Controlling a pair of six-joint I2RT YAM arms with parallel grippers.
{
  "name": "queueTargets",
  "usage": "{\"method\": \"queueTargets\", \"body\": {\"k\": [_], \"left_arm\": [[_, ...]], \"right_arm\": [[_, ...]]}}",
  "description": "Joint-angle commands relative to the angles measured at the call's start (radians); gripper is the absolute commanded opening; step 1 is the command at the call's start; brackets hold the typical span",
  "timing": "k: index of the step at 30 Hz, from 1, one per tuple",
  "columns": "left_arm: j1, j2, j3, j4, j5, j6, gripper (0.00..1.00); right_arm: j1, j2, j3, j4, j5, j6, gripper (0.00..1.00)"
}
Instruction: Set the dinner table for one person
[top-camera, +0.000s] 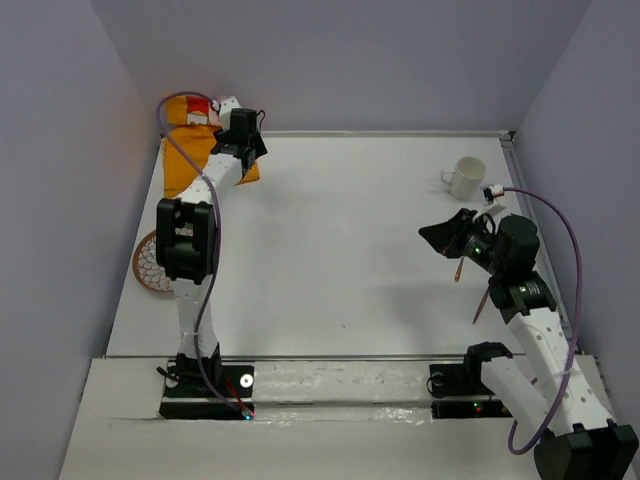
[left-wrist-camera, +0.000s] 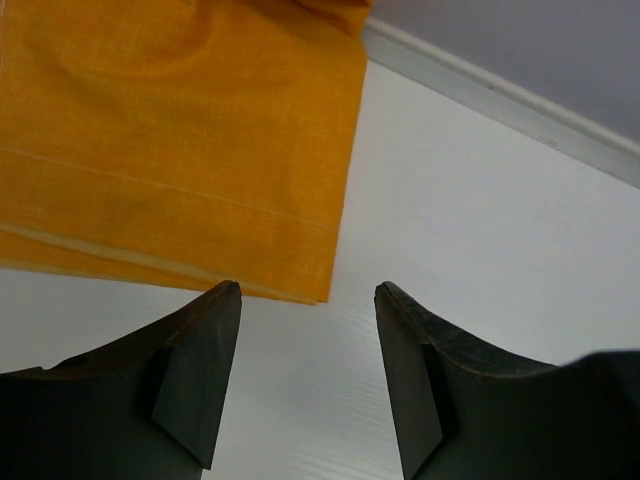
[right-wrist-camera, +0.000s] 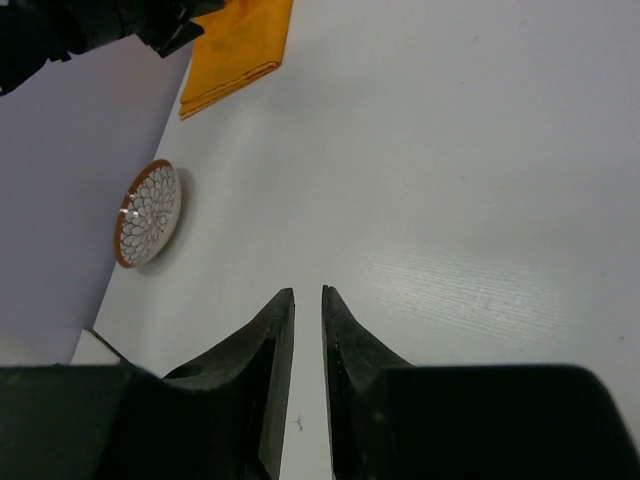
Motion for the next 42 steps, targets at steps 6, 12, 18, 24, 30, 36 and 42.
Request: {"method": "queueTargets", "body": {"k": [6, 12, 18, 24, 30, 36, 42], "left_arm": [[0.001, 0.403, 0.66, -0.354, -0.158, 0.092, 0.65], [0.006, 0.609, 0.895, -0.498, -0.096, 0.065, 0.5], [0.015, 0.686, 0.983, -0.586, -0.091, 0.051, 0.45], [0.02, 0.695, 0.948, -0.596, -0.033, 0.071, 0.31], [-0.015, 0.714, 0.977, -0.658, 0.02, 0.079, 0.0], [-0.222, 0.61, 0.985, -0.648, 0.105, 0.099, 0.0], [-0.423, 0.565, 0.98, -0.778, 0.02, 0.117, 0.0]], "right_arm": [[0.026, 0.072, 0.023, 0.151, -0.07, 0.006, 0.29], [0.045, 0.092, 0.043, 0.149, -0.066, -0.005, 0.3], [0.045, 0.078, 0.042, 0.149, -0.063, -0.002, 0.3], [0.045, 0.06, 0.036, 0.149, -0.063, 0.011, 0.3], [0.045, 0.026, 0.043, 0.14, -0.049, 0.018, 0.3], [0.045, 0.046, 0.054, 0.14, -0.046, 0.021, 0.3], [0.045, 0.006, 0.045, 0.07, -0.032, 0.017, 0.3]]}}
